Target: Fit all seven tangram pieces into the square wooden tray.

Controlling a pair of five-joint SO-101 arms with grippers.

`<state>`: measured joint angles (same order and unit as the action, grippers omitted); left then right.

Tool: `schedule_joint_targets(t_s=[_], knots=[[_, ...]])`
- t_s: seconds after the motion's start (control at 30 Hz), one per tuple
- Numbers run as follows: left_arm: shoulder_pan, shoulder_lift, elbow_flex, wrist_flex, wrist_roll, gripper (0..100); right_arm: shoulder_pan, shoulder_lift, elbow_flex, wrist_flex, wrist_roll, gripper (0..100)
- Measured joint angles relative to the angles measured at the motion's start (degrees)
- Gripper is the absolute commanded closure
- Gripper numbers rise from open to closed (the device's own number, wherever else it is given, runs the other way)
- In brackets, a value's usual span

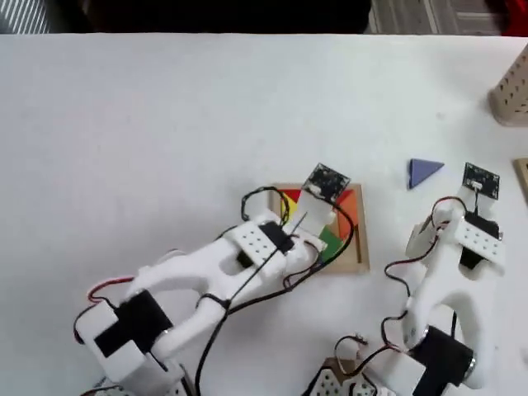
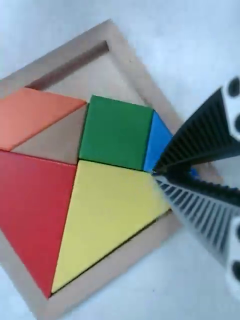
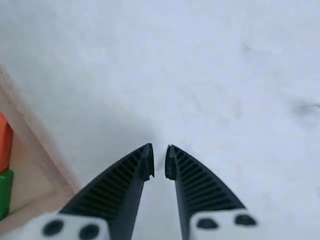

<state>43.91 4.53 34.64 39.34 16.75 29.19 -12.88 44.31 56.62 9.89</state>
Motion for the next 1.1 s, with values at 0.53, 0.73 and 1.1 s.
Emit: schedule_joint_targets(t_s=[0.53,0.73,1.1], knots=[[-1.1,-11.7,9.4,-1.4,0.0,98,0.0,0.4,-0.6,0.0,-1.1,95.0],[-8.5,-11.7,8.4,-2.4,0.0,97,-1.1,1.2,-3.1,0.0,-1.1,94.9],[-29.2,-11.7,6.1,-9.2,0.0,74,-3.0,15.6,-31.6,10.9,-8.4,87.2]])
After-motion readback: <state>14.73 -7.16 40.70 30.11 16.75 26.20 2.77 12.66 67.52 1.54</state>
